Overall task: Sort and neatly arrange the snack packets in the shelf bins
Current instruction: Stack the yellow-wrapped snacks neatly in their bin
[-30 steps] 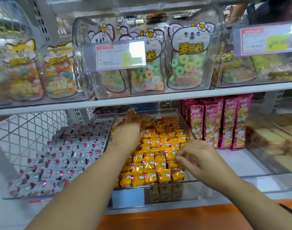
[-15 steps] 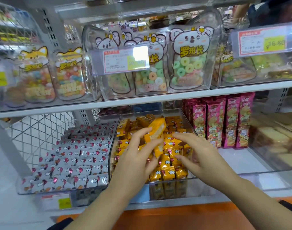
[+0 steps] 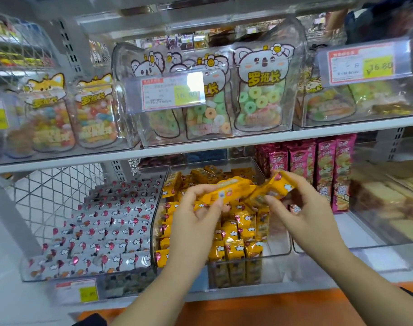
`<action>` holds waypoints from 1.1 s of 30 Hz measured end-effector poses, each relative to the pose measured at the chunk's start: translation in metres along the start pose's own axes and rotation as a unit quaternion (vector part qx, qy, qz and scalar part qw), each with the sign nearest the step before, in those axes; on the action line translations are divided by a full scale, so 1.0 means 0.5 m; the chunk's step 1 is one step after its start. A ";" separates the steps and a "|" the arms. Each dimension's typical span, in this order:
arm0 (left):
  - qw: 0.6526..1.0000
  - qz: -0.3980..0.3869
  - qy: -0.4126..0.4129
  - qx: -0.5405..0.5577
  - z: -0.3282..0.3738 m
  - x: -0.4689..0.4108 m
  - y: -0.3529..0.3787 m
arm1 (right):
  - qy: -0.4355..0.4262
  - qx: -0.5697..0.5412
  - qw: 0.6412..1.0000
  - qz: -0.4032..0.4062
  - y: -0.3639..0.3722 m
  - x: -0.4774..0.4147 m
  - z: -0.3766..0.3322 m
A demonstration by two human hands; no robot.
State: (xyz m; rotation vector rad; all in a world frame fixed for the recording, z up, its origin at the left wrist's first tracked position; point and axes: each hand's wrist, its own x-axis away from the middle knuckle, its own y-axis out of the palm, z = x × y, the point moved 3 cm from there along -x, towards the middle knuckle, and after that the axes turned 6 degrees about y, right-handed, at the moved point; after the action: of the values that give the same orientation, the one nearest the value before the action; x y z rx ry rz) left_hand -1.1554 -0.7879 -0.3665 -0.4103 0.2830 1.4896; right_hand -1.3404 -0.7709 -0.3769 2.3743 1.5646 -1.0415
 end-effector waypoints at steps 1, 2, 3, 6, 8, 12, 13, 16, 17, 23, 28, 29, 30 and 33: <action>0.996 0.018 -0.056 0.060 -0.006 -0.005 -0.003 | 0.029 -0.026 0.999 -0.002 -0.006 -0.002 0.007; 0.986 0.032 -0.107 0.128 -0.013 -0.008 -0.005 | 0.052 -0.052 0.997 -0.006 -0.012 -0.004 0.010; 0.968 0.039 -0.153 0.193 -0.019 -0.011 -0.004 | 0.072 -0.080 0.994 -0.008 -0.016 -0.005 0.014; 0.916 0.045 -0.265 0.299 -0.032 -0.010 0.001 | 0.112 -0.163 0.980 -0.022 -0.022 -0.008 0.015; 0.887 0.046 -0.318 0.333 -0.037 -0.005 0.007 | 0.129 -0.198 0.971 -0.040 -0.020 -0.008 0.011; 0.857 0.005 -0.389 0.339 -0.038 0.006 0.024 | 0.165 -0.224 0.957 -0.076 -0.008 -0.004 0.017; 0.856 -0.006 -0.396 0.331 -0.038 0.008 0.027 | 0.170 -0.227 0.955 -0.081 -0.007 -0.002 0.020; 0.875 -0.025 -0.386 0.292 -0.034 0.009 0.028 | 0.181 -0.244 0.949 -0.089 -0.004 0.000 0.022; 0.891 -0.033 -0.370 0.262 -0.033 0.007 0.027 | 0.181 -0.239 0.950 -0.091 -0.003 -0.001 0.023; 0.942 -0.137 -0.269 0.147 -0.014 0.011 0.023 | 0.194 -0.232 0.947 -0.112 0.001 0.002 0.030; 0.925 -0.160 -0.274 0.209 -0.010 0.011 0.024 | 0.176 -0.224 0.955 -0.086 -0.005 0.005 0.012; 0.928 -0.154 -0.271 0.205 -0.013 0.011 0.022 | 0.168 -0.220 0.958 -0.079 -0.008 0.005 0.005; 0.933 -0.145 -0.265 0.195 -0.017 0.010 0.018 | 0.157 -0.216 0.961 -0.068 -0.013 0.004 0.000; 0.969 -0.132 -0.194 0.077 -0.019 -0.002 -0.010 | 0.107 -0.189 0.976 -0.009 -0.032 -0.004 -0.014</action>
State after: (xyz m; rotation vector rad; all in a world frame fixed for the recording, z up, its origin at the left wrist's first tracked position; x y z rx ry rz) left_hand -1.1500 -0.7932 -0.3742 -0.0247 0.0281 1.2439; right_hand -1.3509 -0.7618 -0.3662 2.2630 1.6748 -0.4442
